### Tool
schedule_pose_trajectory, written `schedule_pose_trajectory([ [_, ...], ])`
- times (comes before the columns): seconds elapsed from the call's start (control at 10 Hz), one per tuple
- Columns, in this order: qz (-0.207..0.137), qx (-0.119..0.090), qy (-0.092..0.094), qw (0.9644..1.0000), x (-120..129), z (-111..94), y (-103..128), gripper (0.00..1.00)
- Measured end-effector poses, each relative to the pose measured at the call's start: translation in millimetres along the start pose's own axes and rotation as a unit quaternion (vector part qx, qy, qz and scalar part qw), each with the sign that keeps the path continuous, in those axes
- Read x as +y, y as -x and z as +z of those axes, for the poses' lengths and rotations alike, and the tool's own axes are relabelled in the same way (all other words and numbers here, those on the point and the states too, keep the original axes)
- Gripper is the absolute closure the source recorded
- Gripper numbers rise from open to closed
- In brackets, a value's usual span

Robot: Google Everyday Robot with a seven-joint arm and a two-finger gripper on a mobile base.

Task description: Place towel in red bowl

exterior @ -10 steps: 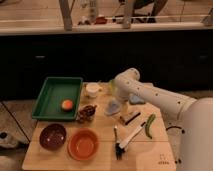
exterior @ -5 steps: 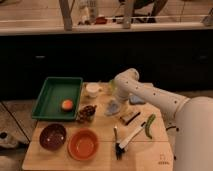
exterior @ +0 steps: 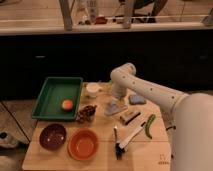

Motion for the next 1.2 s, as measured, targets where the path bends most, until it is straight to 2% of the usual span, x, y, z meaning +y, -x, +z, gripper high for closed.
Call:
schedule_pose_trajectory([
  [0.4, -0.011, -0.001, -0.001, 0.9999, -7.5, -4.6, 4.7, 0.2],
  [0.8, -0.013, -0.005, -0.001, 0.9999, -13.0, 0.7, 6.7, 0.2],
  [1.2, -0.009, -0.005, -0.002, 0.9999, -15.0, 24.2, 1.5, 0.2],
])
